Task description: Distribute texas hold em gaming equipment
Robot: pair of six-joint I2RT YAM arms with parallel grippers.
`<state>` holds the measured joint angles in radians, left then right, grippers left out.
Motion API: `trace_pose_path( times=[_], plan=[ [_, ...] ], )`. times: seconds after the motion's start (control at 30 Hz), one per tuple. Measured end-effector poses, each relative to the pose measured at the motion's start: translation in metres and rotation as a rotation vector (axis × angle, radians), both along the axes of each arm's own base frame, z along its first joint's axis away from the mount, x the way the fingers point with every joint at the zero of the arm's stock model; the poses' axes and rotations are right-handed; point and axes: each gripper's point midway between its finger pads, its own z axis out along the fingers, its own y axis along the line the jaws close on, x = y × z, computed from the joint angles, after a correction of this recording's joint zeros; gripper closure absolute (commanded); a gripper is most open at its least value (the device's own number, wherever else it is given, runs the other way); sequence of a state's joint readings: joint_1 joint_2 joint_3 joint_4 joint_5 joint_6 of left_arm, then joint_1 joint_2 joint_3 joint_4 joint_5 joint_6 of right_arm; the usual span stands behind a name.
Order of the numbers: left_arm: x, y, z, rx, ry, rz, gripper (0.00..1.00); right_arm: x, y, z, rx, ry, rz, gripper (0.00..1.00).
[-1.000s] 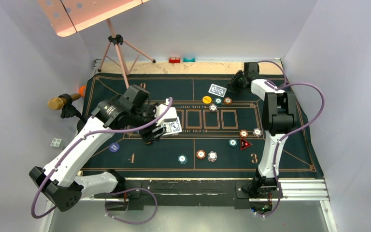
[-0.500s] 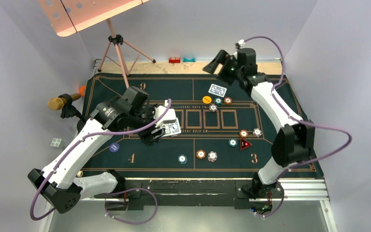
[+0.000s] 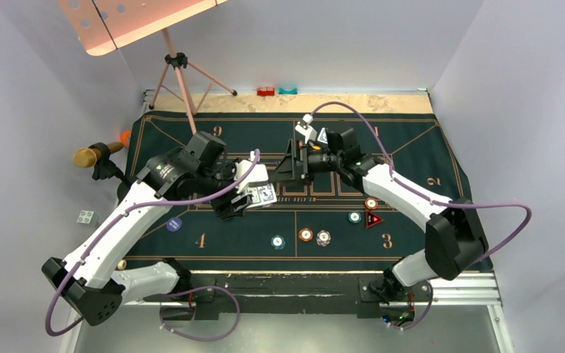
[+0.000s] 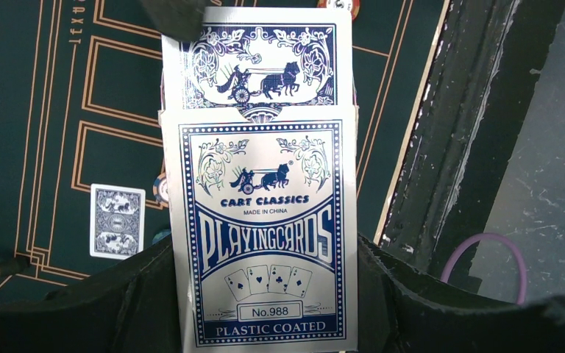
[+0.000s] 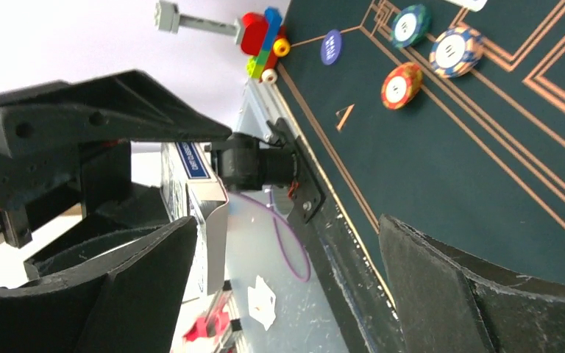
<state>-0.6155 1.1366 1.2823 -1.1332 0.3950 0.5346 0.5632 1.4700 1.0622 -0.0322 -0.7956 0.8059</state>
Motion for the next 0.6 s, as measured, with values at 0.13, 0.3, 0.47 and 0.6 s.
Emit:
trace_pose_path(
  times=[0.13, 0.3, 0.47, 0.6],
  plan=[
    [-0.001, -0.005, 0.003, -0.027, 0.011, 0.004, 1.0, -0.019, 0.007, 0.001, 0.056, 0.018, 0.068, 0.01],
    [-0.002, -0.009, 0.004, -0.047, 0.023, 0.004, 1.0, -0.035, 0.015, 0.019, 0.136, -0.004, 0.12, 0.01],
    [0.0, -0.011, 0.004, -0.055, 0.027, 0.009, 1.0, -0.044, 0.024, 0.03, 0.183, -0.009, 0.152, 0.01],
    [0.0, -0.012, 0.005, -0.059, 0.024, 0.009, 1.0, -0.049, 0.028, 0.034, 0.201, -0.005, 0.164, 0.14]
  ],
)
